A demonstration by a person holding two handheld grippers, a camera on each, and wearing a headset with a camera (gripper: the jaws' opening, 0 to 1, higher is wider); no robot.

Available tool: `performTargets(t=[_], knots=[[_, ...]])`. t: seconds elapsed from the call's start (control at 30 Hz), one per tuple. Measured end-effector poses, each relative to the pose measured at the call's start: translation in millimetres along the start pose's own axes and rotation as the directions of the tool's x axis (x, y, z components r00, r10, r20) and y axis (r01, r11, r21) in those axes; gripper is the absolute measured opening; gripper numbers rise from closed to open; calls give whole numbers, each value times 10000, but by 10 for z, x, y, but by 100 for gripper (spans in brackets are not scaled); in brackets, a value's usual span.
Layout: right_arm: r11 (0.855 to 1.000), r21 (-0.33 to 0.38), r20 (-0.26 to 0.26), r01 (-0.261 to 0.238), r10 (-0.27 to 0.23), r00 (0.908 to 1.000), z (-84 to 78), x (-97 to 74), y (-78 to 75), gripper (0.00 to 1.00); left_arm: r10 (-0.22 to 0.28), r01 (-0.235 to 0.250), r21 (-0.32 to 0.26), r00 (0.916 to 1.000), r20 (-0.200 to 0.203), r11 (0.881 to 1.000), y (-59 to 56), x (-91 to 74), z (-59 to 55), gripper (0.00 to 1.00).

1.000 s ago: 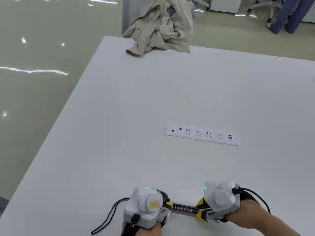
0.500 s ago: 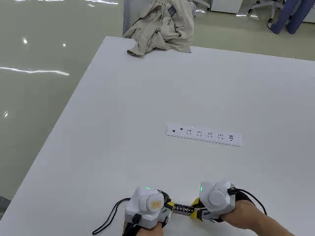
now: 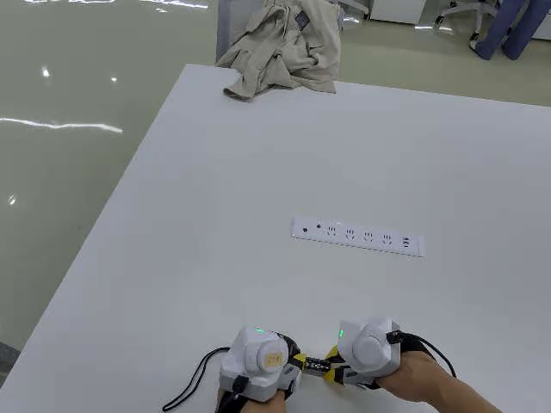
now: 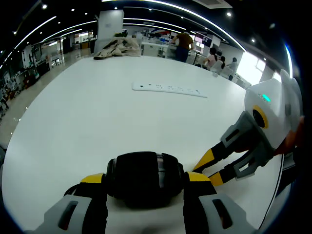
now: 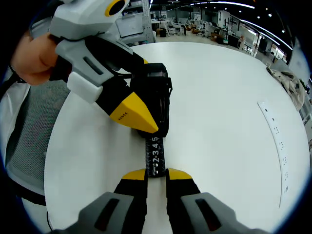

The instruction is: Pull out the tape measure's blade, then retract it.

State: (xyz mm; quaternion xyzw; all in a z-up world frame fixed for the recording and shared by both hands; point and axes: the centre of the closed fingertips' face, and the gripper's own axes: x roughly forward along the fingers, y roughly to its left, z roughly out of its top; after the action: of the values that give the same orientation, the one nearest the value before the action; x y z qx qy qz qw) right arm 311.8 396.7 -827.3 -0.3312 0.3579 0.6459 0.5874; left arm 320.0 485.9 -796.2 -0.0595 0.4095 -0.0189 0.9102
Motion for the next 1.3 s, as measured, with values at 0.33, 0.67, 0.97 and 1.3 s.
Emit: performTargets(t=[0.33,0.67,0.97,1.3], knots=[[9996,-257,49,71,-69,10000,81,48,7,13,11,-11,-13,10000,-6,10000,1,2,-1,60],[9975,-622,272,349,-332,9991,149,61,7,13,32,-32,-61,10000,-4,10000,-2,-8,4,60],[9970,-663,279,410,-392,9988,179,97,-2,13,28,-28,-5,10000,30,10000,-3,-3,3,60],[9976,-563,369,403,-383,9986,254,153,7,13,40,-46,224,9996,269,9997,-4,-4,14,59]])
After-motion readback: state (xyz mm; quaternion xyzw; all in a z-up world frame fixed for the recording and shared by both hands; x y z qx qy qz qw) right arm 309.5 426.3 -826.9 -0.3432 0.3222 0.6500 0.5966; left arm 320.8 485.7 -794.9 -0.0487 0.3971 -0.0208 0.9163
